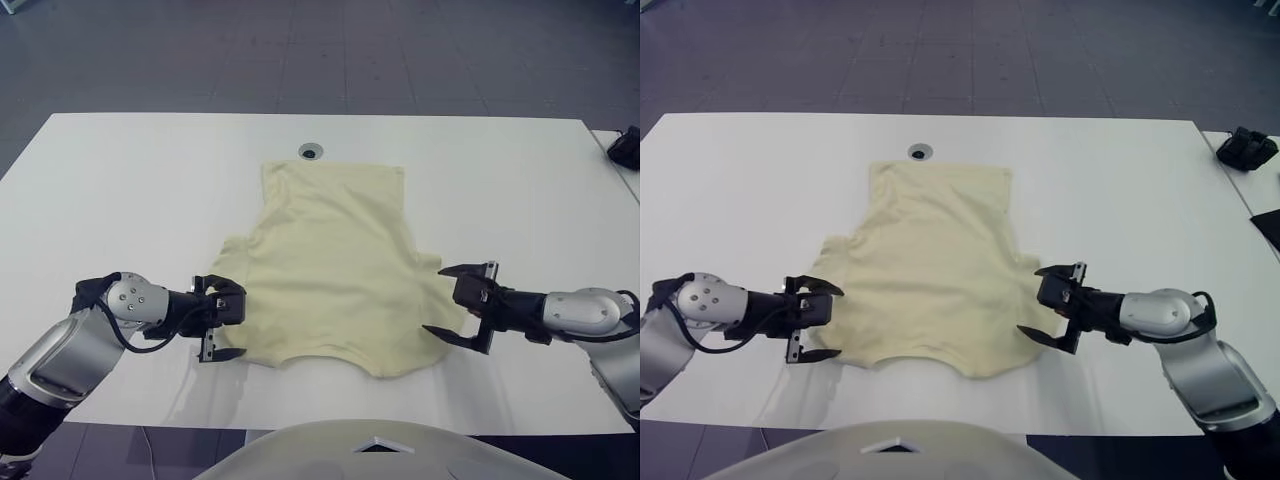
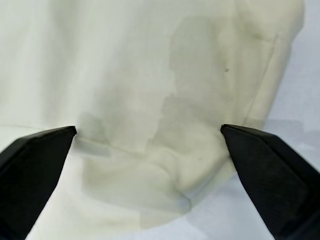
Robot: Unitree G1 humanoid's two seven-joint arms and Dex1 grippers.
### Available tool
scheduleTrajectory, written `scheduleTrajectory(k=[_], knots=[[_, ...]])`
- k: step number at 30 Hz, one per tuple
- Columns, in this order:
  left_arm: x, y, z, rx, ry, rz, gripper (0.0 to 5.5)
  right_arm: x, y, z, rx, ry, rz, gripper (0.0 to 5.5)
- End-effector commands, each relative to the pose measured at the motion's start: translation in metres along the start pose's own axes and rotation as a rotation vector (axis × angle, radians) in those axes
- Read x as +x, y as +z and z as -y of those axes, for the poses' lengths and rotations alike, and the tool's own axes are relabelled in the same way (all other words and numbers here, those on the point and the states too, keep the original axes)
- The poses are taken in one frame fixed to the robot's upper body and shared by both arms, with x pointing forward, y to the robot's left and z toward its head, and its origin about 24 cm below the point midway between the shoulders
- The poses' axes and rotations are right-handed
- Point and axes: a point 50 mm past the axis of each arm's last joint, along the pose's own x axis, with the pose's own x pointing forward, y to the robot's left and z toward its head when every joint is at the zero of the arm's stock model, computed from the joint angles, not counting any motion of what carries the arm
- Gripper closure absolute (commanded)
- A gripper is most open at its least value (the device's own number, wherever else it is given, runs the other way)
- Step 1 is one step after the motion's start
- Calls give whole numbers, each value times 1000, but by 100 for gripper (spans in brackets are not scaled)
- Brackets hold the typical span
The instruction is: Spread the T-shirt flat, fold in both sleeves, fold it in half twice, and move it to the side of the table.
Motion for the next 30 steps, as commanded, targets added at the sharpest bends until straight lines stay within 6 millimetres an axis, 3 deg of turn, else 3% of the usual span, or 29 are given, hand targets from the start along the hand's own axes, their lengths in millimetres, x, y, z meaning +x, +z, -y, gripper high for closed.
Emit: scheduleTrajectory(k=[1, 8, 13, 17, 22, 26, 30], knots=[[-4, -13, 0, -26, -24, -56, 10, 1, 0, -16, -21, 67, -16, 12], [-6, -12, 0, -50, -14, -18, 10, -2, 3, -22, -44, 124, -27, 12], [-9, 0, -5, -65, 22, 73, 10, -6, 17, -2, -54, 16, 43, 12], [-13, 8, -12, -58, 55, 120, 10, -2, 30, 37, -58, -199, 103, 12], [-15, 24, -24, -17, 109, 162, 10, 22, 34, 90, -54, -396, 103, 12], [8, 28, -21, 9, 95, 147, 10, 38, 41, 121, -42, -495, 121, 12], [30, 19, -8, 43, 32, 81, 10, 52, 49, 146, -24, -569, 152, 12]])
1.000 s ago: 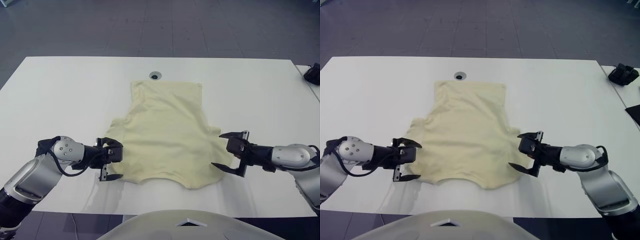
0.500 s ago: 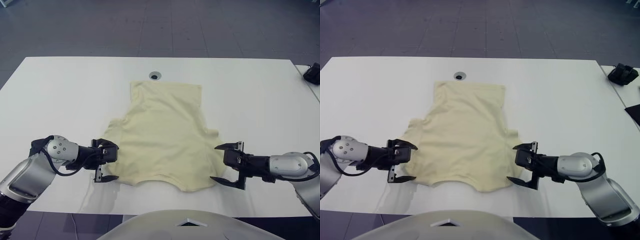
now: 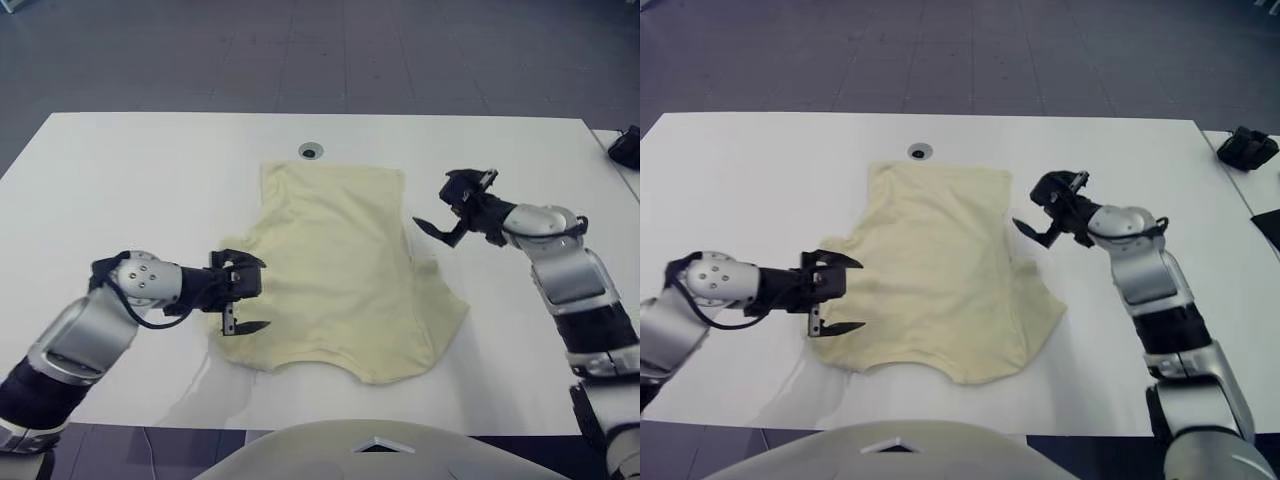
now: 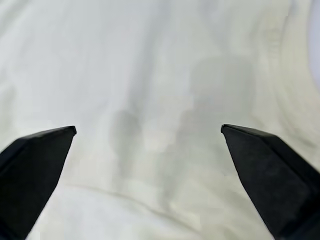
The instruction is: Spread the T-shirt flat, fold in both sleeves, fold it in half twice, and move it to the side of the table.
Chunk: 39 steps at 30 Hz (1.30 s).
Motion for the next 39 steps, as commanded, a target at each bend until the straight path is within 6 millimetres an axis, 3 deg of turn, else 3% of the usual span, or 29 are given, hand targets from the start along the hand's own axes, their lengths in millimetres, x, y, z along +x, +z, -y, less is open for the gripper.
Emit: scheduleTrajectory(k=[1, 5, 10, 23, 31, 39], knots=[[13, -13, 11, 21, -59, -70, 10, 23, 7, 14, 6, -66, 22, 12], [11, -28, 18, 62, -119, -154, 10, 44, 10, 20, 38, -72, 41, 12], [1, -34, 25, 95, -201, -174, 10, 59, -1, 6, 38, 0, 16, 12], [2, -34, 18, 130, -194, -170, 10, 68, -25, -4, 12, 43, -66, 12], [2, -32, 15, 141, -193, -168, 10, 67, -34, 5, -63, -11, -155, 12], [11, -18, -6, 163, -77, -92, 10, 64, -26, 24, -131, -148, -154, 12]])
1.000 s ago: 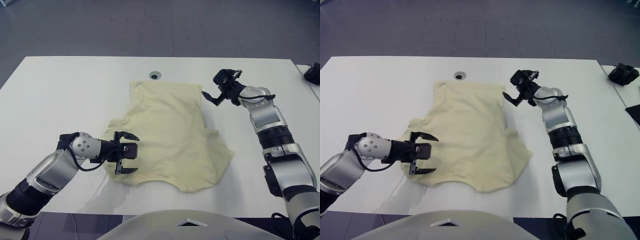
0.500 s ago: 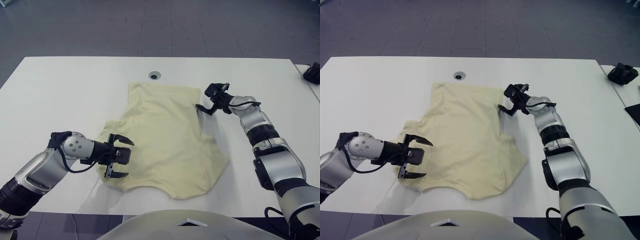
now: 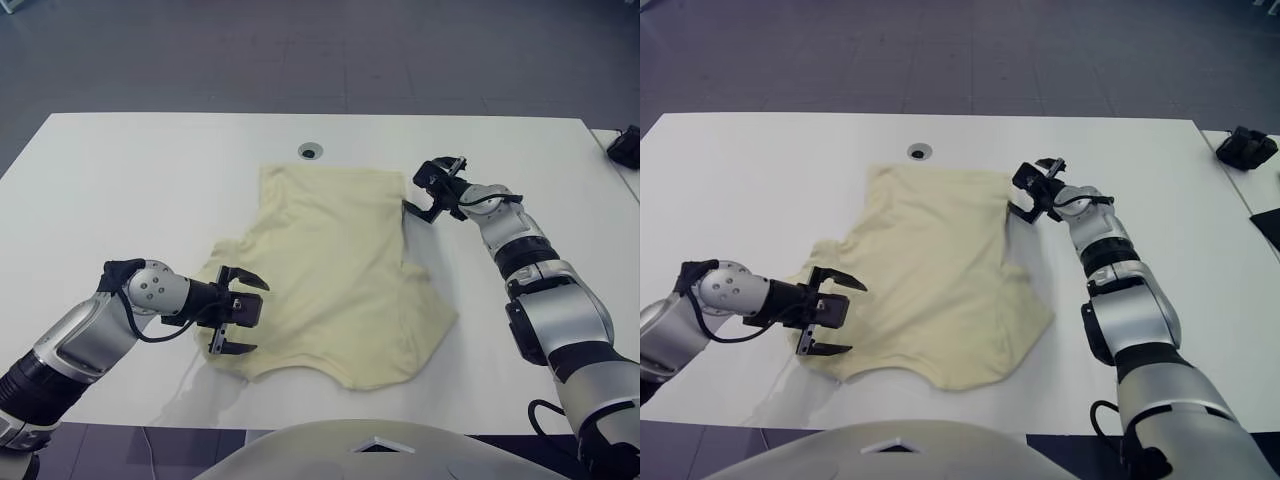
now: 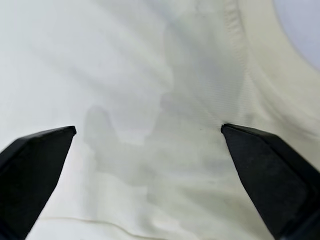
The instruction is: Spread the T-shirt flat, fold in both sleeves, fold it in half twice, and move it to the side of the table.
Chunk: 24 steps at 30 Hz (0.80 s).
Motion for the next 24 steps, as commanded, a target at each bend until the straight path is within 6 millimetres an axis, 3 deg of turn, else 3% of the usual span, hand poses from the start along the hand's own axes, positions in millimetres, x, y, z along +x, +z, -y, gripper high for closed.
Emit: scheduleTrajectory(k=[1, 6, 11, 15, 18, 24], knots=[[15, -5, -7, -52, 65, -16, 10, -5, 0, 16, -20, -79, -2, 12], [6, 6, -18, -121, 142, 77, 10, -21, 6, 30, -5, -113, 88, 12], [-43, 12, -35, -320, 322, 268, 10, -76, 10, 26, 56, -142, 186, 12], [-76, -28, -35, -585, 517, 205, 10, -127, 13, 21, 196, -276, 225, 12], [-72, -57, -18, -782, 524, 97, 10, -155, 16, 16, 331, -406, 240, 12], [-71, -96, 8, -1093, 532, 73, 10, -177, 20, -5, 585, -490, 232, 12]])
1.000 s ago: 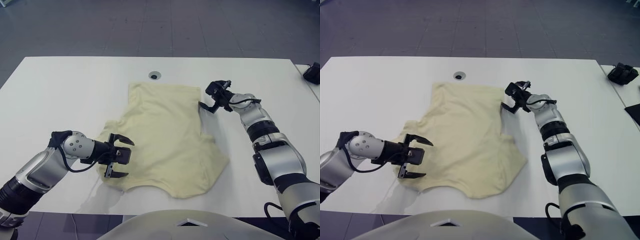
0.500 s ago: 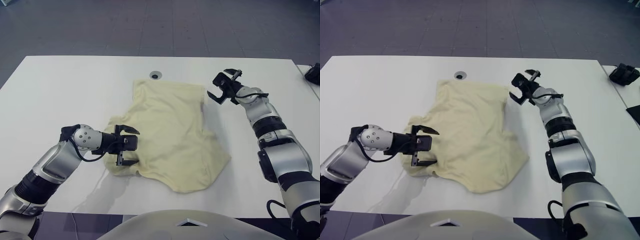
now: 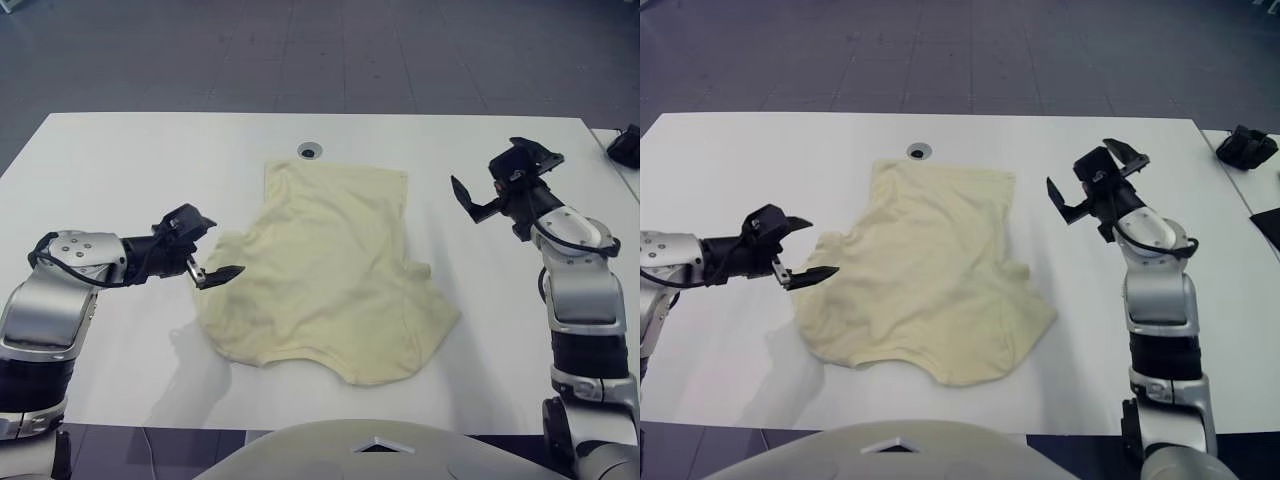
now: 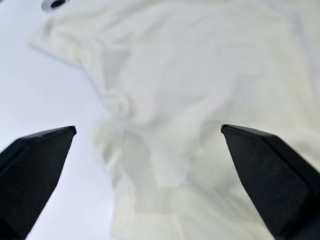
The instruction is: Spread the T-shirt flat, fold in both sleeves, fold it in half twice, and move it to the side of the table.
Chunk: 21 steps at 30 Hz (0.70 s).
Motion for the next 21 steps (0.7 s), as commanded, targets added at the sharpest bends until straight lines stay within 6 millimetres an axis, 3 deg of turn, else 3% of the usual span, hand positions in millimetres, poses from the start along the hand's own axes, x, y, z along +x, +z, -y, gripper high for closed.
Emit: scheduleTrajectory(k=[1, 4, 8, 21], knots=[[-22, -51, -22, -351, 137, -102, 10, -43, 12, -2, 240, -154, -14, 12], [-20, -66, -32, -520, 155, -99, 10, -46, 15, -8, 290, -149, -34, 12], [-10, -67, -24, -607, 78, -96, 10, -46, 20, -8, 308, -149, -43, 12], [10, -67, -5, -648, -2, -73, 212, -41, 23, -7, 297, -133, -44, 10]])
